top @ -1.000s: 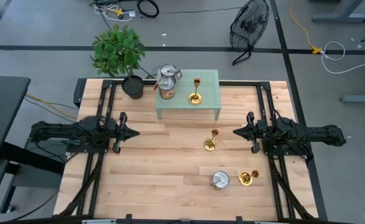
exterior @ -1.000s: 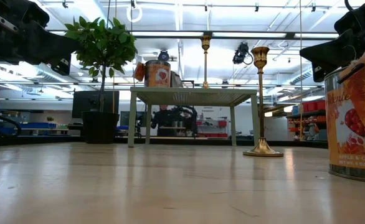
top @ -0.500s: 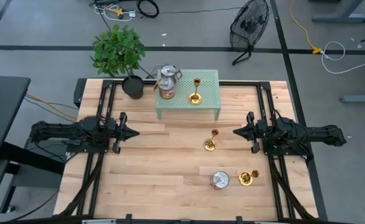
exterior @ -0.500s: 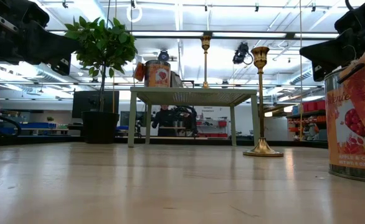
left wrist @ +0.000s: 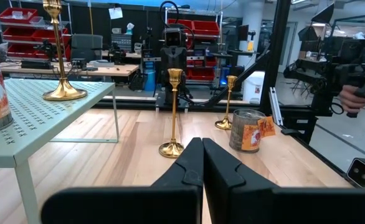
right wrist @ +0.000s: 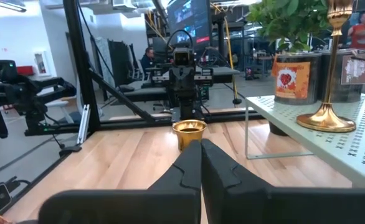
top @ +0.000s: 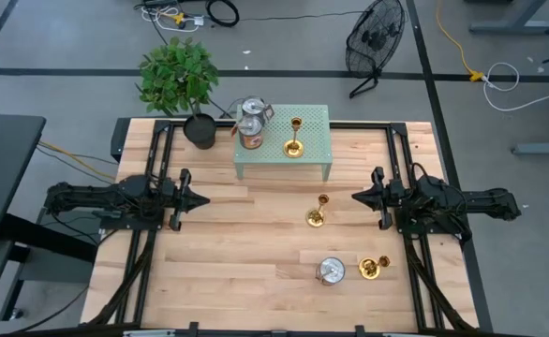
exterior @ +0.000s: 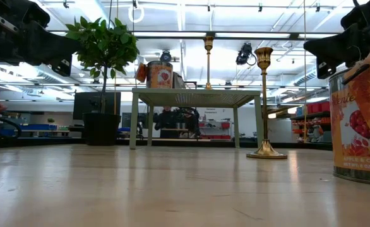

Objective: Pick & Place candle stick holders
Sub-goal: Put the top left gold candle holder on the shelf

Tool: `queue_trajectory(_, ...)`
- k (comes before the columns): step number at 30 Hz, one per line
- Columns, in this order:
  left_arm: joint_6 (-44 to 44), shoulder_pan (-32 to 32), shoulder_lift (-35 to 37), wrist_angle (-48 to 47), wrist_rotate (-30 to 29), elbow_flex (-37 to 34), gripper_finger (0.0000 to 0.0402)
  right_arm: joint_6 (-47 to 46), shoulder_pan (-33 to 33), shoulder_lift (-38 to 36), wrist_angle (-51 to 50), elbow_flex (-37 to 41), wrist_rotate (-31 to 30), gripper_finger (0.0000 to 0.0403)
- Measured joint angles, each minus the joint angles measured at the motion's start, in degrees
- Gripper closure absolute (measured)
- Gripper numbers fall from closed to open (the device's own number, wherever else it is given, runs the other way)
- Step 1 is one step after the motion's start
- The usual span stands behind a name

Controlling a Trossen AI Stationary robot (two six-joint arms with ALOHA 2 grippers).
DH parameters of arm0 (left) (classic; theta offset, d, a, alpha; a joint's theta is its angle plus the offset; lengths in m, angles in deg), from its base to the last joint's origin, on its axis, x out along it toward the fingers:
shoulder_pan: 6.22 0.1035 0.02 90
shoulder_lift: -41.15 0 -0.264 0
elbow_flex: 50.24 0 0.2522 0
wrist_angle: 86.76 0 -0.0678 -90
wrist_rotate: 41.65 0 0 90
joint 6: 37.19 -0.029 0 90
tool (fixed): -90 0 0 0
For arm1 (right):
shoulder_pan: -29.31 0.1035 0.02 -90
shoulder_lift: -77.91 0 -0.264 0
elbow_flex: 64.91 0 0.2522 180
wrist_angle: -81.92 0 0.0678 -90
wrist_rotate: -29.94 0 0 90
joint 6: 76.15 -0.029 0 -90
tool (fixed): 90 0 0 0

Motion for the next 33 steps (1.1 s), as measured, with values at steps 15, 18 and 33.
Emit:
queue_trajectory(15, 0.02, 0.01, 0.01, -0.01, 0.0, 0.0, 0.0399, 0.01, 0.0, 0.0, 5.71, 0.01, -1.28, 0.0401)
queue_trajectory(18, 0.02, 0.0, 0.0, -0.02, 0.0, 0.0, 0.0399, 0.01, 0.0, 0.02, 6.62, 0.01, -1.3, 0.0401)
queue_trajectory(33, 0.0, 0.02, 0.0, 0.0, 0.0, 0.0, 0.0399, 0.01, 0.0, 0.02, 9.37, -0.75, -1.34, 0.0401)
